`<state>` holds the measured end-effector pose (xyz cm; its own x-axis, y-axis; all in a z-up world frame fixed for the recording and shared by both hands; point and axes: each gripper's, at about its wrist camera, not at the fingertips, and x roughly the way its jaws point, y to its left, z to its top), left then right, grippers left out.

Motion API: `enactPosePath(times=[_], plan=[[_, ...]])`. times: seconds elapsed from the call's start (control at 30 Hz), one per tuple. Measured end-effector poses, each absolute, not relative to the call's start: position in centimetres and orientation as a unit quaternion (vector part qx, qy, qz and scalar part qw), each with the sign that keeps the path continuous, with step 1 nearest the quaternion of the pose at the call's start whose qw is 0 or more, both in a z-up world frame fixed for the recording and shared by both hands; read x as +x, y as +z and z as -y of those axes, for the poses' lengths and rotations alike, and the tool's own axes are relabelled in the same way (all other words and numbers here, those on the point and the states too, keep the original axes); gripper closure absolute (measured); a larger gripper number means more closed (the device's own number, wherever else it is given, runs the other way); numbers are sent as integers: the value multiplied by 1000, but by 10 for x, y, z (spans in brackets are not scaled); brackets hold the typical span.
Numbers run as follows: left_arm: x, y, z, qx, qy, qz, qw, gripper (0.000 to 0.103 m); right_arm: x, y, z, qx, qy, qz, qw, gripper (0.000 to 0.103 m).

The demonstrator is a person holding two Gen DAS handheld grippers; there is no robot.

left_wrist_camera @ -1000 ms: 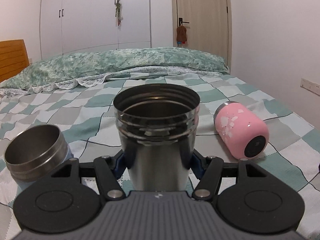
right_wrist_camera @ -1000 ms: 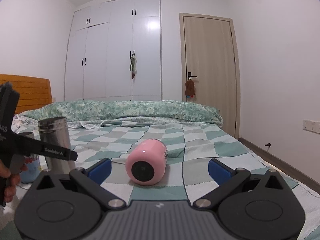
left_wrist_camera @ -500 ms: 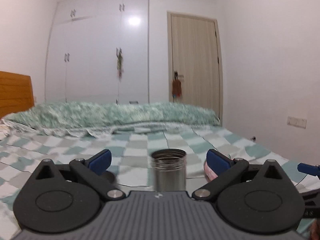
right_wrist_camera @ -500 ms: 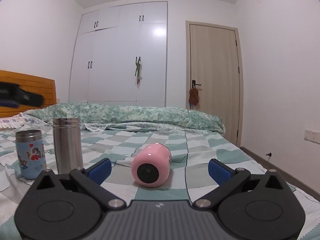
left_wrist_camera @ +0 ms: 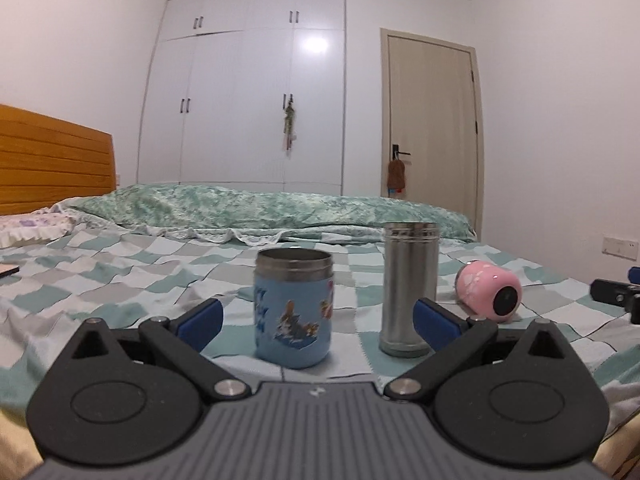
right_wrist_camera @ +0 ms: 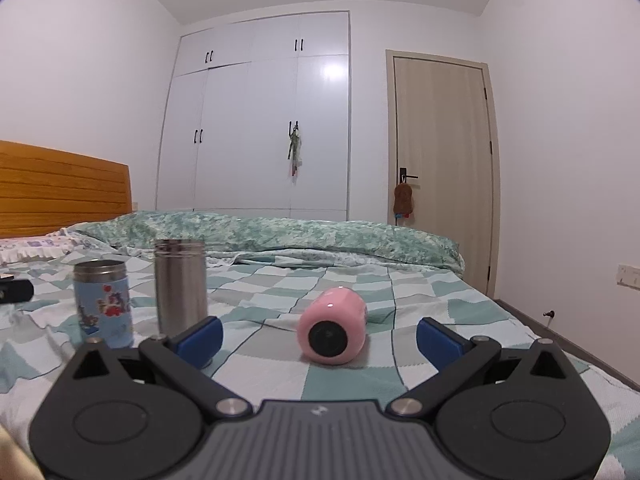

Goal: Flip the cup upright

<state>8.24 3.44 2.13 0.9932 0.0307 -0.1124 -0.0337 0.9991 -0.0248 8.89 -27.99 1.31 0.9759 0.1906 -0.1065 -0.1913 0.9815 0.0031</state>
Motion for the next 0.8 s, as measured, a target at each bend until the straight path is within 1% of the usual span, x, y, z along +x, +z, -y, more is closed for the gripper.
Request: enactPosePath(times=[0.8], plan=[[78, 11, -37, -11, 26, -51, 998, 0, 75, 10, 270, -19, 100, -56, 993, 0]])
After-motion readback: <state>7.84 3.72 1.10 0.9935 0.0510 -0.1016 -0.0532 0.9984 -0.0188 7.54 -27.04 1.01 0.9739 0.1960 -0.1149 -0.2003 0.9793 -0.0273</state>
